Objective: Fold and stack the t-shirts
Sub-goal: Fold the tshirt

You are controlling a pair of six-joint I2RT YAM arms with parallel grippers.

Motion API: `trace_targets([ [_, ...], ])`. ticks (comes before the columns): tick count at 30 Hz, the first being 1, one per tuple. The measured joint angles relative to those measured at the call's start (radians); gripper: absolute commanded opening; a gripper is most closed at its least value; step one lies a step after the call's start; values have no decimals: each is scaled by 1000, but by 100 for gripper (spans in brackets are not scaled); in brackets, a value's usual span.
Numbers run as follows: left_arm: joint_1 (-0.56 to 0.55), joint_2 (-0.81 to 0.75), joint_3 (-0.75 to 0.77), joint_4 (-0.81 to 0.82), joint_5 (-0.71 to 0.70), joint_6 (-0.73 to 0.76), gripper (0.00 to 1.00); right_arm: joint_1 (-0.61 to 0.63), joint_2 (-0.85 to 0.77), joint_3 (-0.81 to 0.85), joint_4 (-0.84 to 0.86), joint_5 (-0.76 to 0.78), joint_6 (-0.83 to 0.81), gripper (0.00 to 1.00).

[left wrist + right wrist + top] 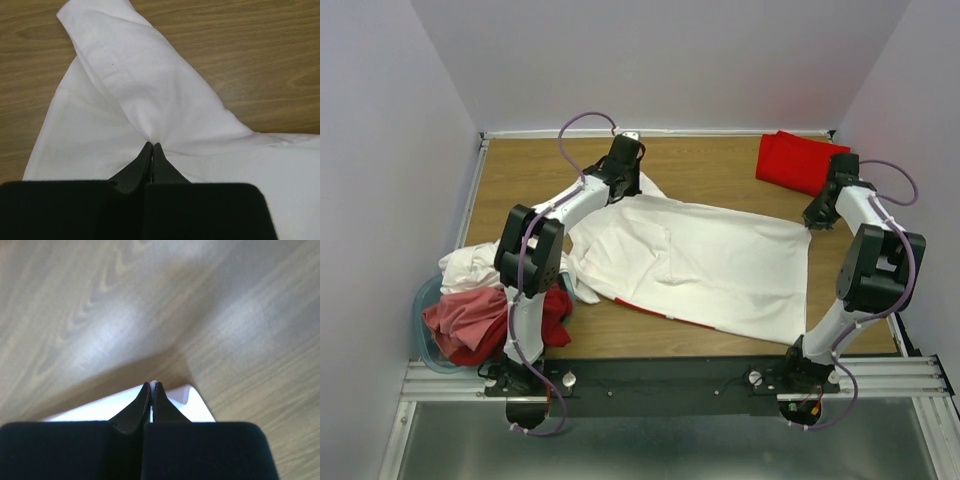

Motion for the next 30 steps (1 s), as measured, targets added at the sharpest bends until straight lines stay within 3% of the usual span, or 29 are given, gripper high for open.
trace_targets([
  [14,-71,-243,-314,25,1,-26,0,4,-198,-243,9,26,-26,1],
  [30,-209,-467,-441,-80,-136,-102,0,4,-458,-430,3,47,-29,0],
])
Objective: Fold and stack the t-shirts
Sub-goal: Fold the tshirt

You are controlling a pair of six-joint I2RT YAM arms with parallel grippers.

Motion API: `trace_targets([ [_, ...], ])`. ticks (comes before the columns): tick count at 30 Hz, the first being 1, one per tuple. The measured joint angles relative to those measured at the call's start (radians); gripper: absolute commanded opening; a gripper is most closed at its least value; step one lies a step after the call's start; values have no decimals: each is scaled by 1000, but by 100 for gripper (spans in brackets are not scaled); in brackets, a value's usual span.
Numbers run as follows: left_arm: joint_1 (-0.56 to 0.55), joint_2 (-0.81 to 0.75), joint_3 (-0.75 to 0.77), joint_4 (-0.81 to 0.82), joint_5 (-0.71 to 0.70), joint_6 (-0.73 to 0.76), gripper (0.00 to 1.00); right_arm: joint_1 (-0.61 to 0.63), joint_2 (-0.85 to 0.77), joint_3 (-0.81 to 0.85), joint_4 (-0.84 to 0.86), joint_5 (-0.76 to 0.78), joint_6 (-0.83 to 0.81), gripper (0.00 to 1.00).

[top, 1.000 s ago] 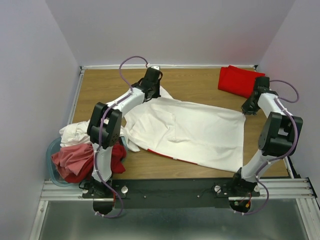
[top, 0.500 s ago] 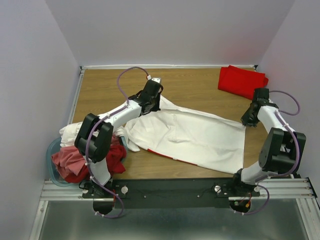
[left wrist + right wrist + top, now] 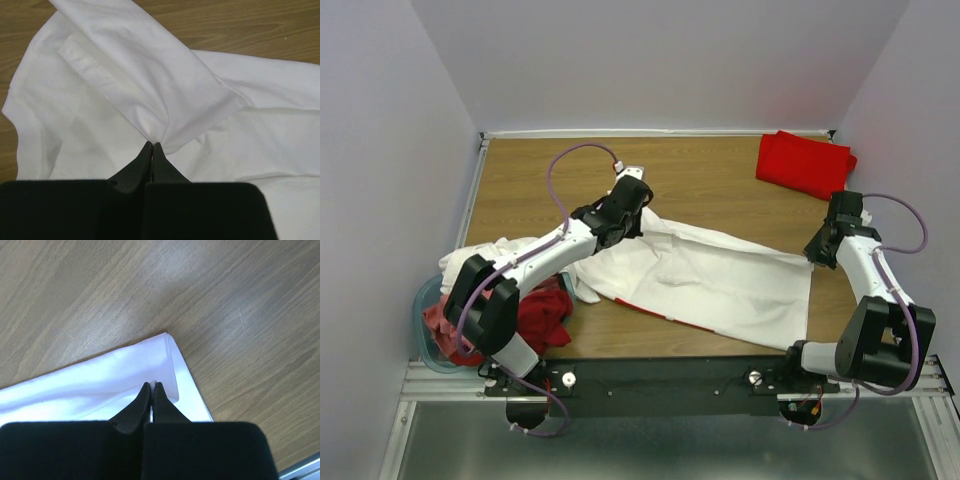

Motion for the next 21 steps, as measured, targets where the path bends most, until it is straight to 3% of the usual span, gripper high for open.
trace_targets([
  [21,-110,-246,-166,-111,-50,-103,0,0,-112,-7,-162,-4,51,0],
])
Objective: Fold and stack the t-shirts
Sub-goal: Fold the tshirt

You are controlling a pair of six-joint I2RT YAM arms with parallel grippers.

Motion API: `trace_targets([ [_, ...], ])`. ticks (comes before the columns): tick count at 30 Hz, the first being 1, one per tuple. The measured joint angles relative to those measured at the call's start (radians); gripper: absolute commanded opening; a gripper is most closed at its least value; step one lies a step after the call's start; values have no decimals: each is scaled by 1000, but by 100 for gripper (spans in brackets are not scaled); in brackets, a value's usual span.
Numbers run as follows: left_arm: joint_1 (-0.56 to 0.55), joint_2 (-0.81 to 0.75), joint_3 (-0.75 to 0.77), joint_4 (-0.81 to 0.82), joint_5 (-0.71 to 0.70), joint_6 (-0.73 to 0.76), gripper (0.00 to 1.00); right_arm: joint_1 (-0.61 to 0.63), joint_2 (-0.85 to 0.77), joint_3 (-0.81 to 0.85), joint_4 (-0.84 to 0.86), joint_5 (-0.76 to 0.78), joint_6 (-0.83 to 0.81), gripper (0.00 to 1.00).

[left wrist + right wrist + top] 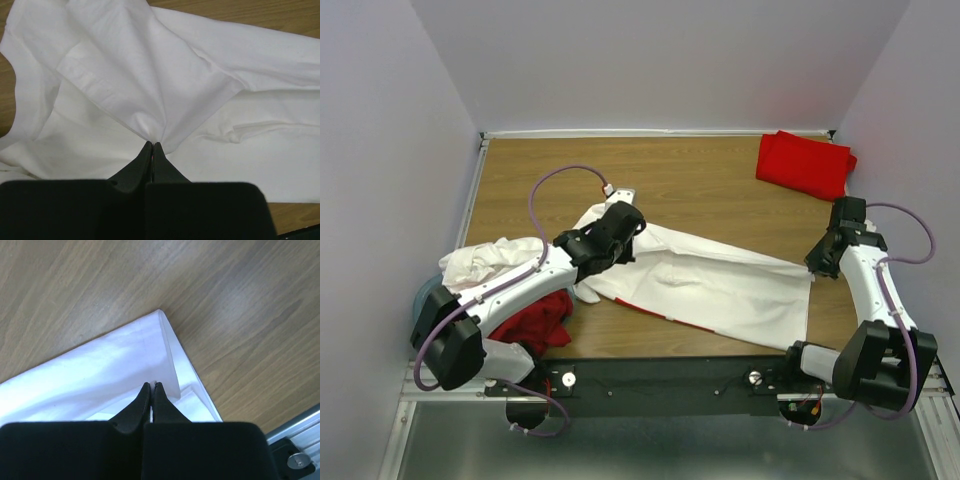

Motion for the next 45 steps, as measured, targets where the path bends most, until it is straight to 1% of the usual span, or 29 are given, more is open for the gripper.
trace_targets([
  [6,-16,-27,-52,-18,0,-30,0,0,-25,8,-60,0,24,0],
  [9,-20,-39,-74,-27,0,-41,0,0,-34,20,-93,-1,30,4],
  [10,-20,-43,-79,-33,0,-46,0,0,-38,25,-105,-1,32,17],
  [11,-20,-47,-82,-37,0,-49,4,0,-43,30,-116,-1,33,29],
  [12,-20,-52,-85,-41,0,-52,15,0,-53,37,-129,-2,37,41],
  [13,-20,-61,-89,-49,0,-55,56,0,-62,43,-140,-2,38,60],
  [14,-20,-71,-92,-55,0,-63,65,0,-73,48,-153,-2,37,65],
  [15,-20,-79,-93,-59,0,-63,70,0,-82,50,-158,-3,40,72],
  [16,-20,-95,-100,-64,1,-73,74,0,-97,55,-171,-2,39,83],
  [17,-20,-116,-107,-71,1,-76,82,0,-106,59,-178,-3,38,84],
  [21,-20,-171,-111,-89,1,-92,93,0,-145,93,-198,-2,28,84],
  [25,-20,-190,-105,-87,2,-95,95,0,-156,121,-187,-5,18,83],
  [28,-20,-162,-95,-55,16,-89,95,0,-136,116,-160,-37,14,82],
  [32,-19,-69,-51,-1,42,-63,95,1,-70,79,-99,-95,14,82],
  [39,-5,106,55,140,102,-2,95,5,66,15,-3,-184,16,82],
  [45,3,187,72,204,146,18,95,5,103,-45,60,-219,45,83],
])
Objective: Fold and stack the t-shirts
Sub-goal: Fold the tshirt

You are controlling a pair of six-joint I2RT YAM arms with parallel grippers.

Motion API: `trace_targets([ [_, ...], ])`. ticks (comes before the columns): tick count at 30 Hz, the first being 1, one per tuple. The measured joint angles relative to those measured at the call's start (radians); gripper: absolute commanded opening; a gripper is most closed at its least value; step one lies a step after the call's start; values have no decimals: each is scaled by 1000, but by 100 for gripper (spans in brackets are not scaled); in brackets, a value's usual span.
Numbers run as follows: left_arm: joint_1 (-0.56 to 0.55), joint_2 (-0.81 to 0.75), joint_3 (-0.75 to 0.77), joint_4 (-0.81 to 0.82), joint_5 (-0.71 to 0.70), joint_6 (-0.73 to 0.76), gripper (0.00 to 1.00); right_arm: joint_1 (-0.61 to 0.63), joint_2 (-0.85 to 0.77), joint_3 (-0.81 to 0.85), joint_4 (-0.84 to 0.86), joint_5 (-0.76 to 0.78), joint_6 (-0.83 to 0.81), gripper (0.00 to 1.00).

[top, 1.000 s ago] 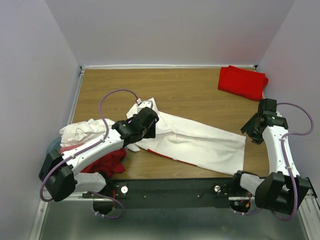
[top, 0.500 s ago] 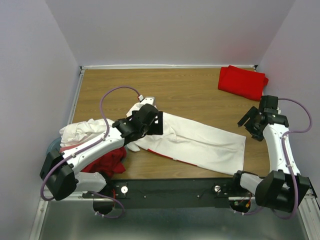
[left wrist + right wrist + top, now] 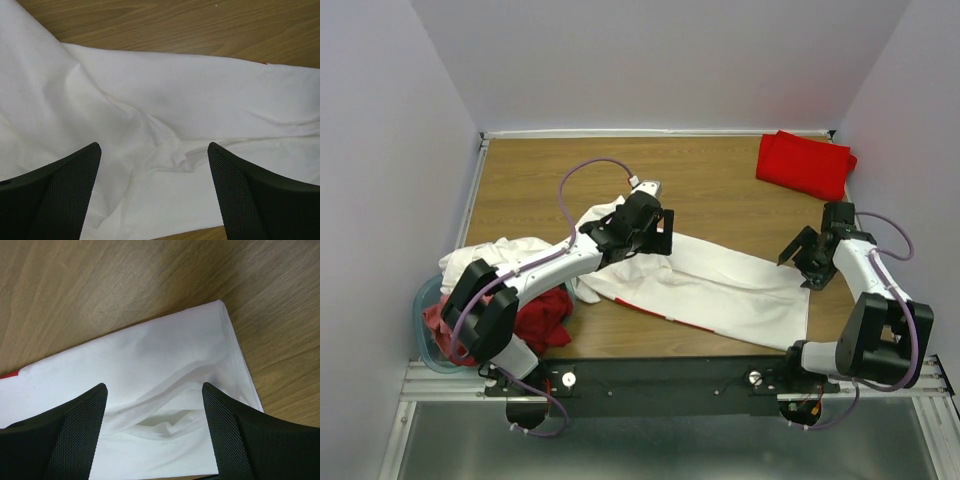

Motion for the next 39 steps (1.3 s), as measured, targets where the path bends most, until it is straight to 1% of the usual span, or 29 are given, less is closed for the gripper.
trace_targets([
  [10,38,34,-16,66,72,3,95,0,140,-21,98,9,34,84],
  [15,46,41,-16,71,83,3,95,1,200,31,108,32,40,84],
  [21,71,68,1,69,93,11,96,2,337,172,130,56,41,84],
  [29,124,92,141,35,99,40,96,2,515,384,177,65,18,84],
  [34,154,60,152,21,100,47,96,2,518,404,198,31,-5,84],
  [36,160,40,138,21,100,47,96,2,498,402,198,13,-14,84],
  [39,163,-3,100,19,100,47,96,2,428,384,198,-25,-27,84],
])
